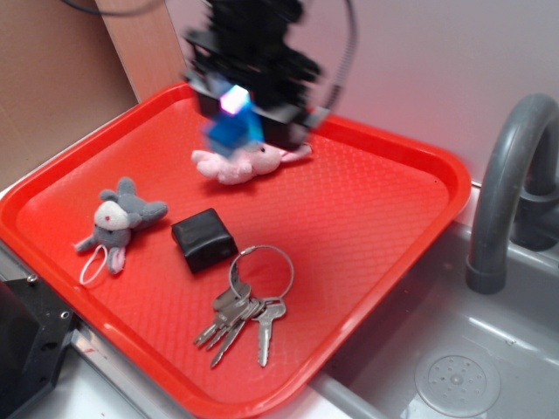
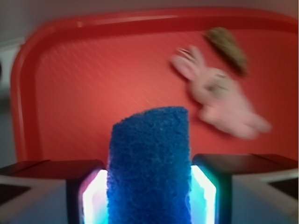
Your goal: Grab the blue sponge.
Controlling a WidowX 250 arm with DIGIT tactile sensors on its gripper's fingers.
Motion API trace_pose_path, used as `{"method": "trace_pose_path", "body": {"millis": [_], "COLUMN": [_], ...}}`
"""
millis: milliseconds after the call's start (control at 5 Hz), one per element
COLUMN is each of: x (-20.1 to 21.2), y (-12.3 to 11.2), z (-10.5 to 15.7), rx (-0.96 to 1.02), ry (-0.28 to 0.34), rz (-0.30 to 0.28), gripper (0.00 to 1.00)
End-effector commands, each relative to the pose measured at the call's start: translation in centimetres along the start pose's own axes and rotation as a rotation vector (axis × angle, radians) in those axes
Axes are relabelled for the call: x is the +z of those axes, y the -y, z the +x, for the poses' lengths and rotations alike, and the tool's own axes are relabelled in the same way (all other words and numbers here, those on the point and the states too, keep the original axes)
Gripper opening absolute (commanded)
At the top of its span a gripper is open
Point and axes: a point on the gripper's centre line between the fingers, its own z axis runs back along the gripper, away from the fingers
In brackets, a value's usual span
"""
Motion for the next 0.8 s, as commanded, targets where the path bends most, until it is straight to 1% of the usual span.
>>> {"method": "trace_pose_path", "body": {"millis": [0, 200, 400, 600], "x": [9.7, 12.1, 14.7, 14.4], "y": [-8.3, -9.6, -9.9, -9.4], "z": [-0.4, 0.3, -4.4, -5.4], "rx": [0.025, 0.066, 0.09, 0.082], "ry": [0.129, 0.186, 0.205, 0.185], "rz": [0.009, -0.017, -0.013, -0.004], "gripper": [0.0, 0.0, 0.0, 0.0]}}
